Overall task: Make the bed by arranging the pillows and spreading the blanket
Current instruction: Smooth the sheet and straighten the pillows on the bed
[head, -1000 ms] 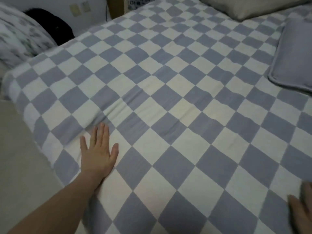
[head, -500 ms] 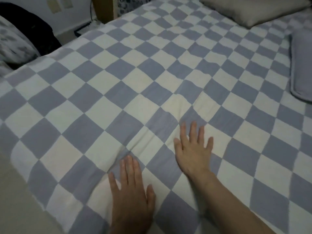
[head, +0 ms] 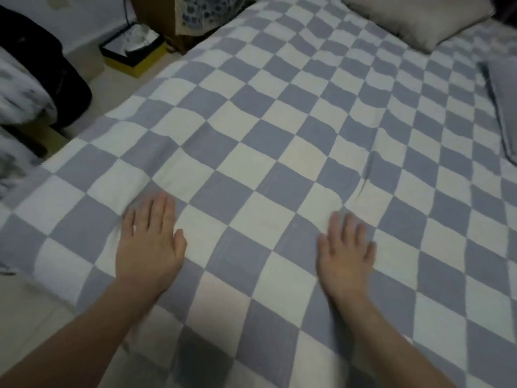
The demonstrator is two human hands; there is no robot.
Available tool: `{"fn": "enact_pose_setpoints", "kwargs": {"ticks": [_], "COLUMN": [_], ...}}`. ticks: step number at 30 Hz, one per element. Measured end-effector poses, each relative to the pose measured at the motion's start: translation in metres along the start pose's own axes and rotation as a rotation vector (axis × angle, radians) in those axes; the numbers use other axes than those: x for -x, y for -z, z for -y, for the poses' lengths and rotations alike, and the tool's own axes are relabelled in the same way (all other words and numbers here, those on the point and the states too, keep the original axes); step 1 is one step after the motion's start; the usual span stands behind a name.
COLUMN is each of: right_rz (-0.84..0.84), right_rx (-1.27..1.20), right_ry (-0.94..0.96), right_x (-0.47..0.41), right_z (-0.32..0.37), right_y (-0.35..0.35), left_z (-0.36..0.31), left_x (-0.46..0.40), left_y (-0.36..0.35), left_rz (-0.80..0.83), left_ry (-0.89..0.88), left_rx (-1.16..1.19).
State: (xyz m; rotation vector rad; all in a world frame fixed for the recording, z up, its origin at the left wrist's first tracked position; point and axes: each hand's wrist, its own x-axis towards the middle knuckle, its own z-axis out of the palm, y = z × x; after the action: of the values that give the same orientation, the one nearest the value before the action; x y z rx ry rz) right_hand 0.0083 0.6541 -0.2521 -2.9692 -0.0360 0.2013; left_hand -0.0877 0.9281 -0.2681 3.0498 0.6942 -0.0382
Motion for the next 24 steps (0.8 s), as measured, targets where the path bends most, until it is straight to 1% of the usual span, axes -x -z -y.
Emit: {"fn": "enact_pose_setpoints", "kwargs": {"ticks": [1,2,3,4,5,6,7,8,9,10,11,12,13,14,15,16,17,18,19,20,21,24], "right_rz": [0.080,0.120,0.092,0.074,0.254,0.284,0.216,0.169,0.106,0.133,0.016,-0.117,-0.164,-0.221,-0.231,-0.185,-0.151,-0.093,-0.029,0.021,0.043,0.074], "right_rx": [0.011,0.064,0.146,0.165,0.028,-0.128,-0.213,-0.261,-0.310,-0.311,-0.290,-0.293,-0.279,-0.235,-0.205,-0.187,-0.143,-0.110,-0.084,-0.054,-0.032,0.069], "right_ry": [0.188,0.389,0.461,0.423,0.398,0.244,0.095,0.037,0.197,0.396,0.432,0.332,0.133,-0.075,-0.216,-0.345,-0.431,-0.433,-0.378,-0.290,-0.184,0.164], "right_x": [0.026,0.052,0.069,0.075,0.063,0.044,0.027,0.018,0.020,0.028,0.024,0.009,-0.019,-0.048,-0.081,-0.107,-0.130,-0.146,-0.153,-0.158,-0.161,-0.147], "right_z": [0.043,0.078,0.108,0.127,0.141,0.150,0.149,0.142,0.126,0.100,0.064,0.029,0.002,-0.017,-0.023,-0.018,-0.005,0.020,0.051,0.087,0.127,0.246], "right_y": [-0.018,-0.034,-0.051,-0.059,-0.046,-0.028,-0.014,-0.003,-0.002,0.004,0.007,0.014,0.019,0.032,0.043,0.049,0.051,0.045,0.033,0.018,0.005,-0.023], "left_z": [-0.004,-0.018,-0.036,-0.058,-0.083,-0.106,-0.124,-0.132,-0.127,-0.112,-0.091,-0.066,-0.038,-0.012,0.011,0.034,0.050,0.069,0.087,0.107,0.125,0.165], "left_x": [-0.003,-0.005,-0.013,-0.019,-0.027,-0.031,-0.034,-0.041,-0.053,-0.067,-0.085,-0.101,-0.120,-0.137,-0.152,-0.167,-0.176,-0.186,-0.191,-0.194,-0.194,-0.188], "left_y": [0.003,0.007,0.015,0.023,0.031,0.034,0.037,0.036,0.028,0.021,0.015,0.006,0.001,0.000,0.000,0.000,0.005,0.004,0.005,0.004,0.004,-0.001], "left_rz": [-0.037,-0.069,-0.095,-0.124,-0.129,-0.083,0.018,0.115,0.161,0.116,0.035,-0.020,-0.041,-0.015,0.004,0.033,0.069,0.091,0.118,0.126,0.155,0.294], "left_ry": [0.022,0.028,-0.028,-0.150,-0.308,-0.477,-0.600,-0.660,-0.686,-0.691,-0.671,-0.612,-0.537,-0.460,-0.389,-0.327,-0.265,-0.207,-0.127,-0.061,-0.030,-0.054], "left_rx": [0.014,0.045,0.076,0.110,0.140,0.165,0.157,0.137,0.096,0.054,0.009,-0.024,-0.049,-0.082,-0.113,-0.112,-0.091,-0.071,-0.043,-0.014,0.013,0.097]}}
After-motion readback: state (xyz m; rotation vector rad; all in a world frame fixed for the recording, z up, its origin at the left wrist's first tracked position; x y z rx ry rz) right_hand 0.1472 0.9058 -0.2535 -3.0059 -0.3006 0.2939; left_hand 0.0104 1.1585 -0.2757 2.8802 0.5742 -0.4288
